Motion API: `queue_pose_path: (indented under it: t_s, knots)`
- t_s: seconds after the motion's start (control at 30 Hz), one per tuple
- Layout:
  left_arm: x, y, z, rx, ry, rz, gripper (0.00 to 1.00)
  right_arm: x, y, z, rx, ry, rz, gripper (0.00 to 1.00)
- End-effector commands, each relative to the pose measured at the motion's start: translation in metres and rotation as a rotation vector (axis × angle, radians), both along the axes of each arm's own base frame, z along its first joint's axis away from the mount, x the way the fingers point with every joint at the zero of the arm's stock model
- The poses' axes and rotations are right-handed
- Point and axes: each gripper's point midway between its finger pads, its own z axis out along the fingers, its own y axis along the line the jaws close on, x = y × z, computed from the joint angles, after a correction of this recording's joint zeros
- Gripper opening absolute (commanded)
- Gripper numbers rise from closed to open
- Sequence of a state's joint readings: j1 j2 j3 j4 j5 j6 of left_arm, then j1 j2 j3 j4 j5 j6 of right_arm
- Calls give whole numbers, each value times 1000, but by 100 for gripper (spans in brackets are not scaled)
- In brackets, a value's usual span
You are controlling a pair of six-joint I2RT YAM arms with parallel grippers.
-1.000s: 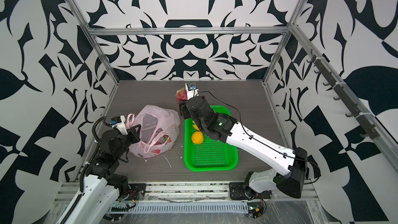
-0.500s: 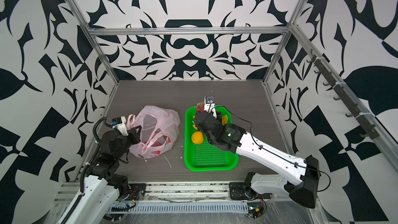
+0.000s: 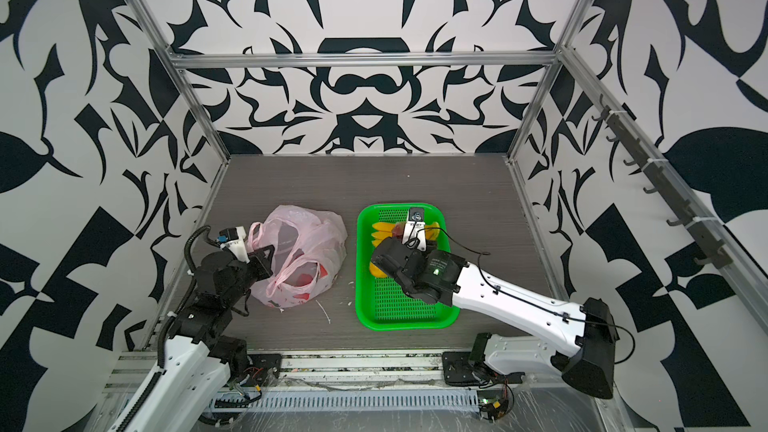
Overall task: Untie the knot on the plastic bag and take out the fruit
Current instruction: 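Carry the red dragon fruit over the green basket with the right gripper, then lower the dragon fruit into the basket beside the bananas and open the right gripper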
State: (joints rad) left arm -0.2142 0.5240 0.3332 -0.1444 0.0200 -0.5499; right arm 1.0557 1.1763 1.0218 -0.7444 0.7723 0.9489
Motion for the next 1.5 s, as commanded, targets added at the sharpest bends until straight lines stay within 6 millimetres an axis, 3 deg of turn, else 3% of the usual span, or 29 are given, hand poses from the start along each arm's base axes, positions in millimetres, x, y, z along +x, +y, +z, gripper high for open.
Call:
queue_pose_path:
  t_s: [0.0, 0.37, 0.93, 1.47]
  knots:
    - [1, -2, -2, -5, -11, -10, 0, -4, -15, 0, 42, -29, -79, 45]
    - [1, -2, -2, -6, -11, -13, 0, -15, -27, -41, 67, 30, -126, 46]
    - [-2, -2, -1, -12, -6, -13, 0, -19, -36, -86, 72, 103, -158, 47]
    - [-3, -1, -1, -8, 0, -8, 0, -17, -41, -113, 66, 147, -172, 48]
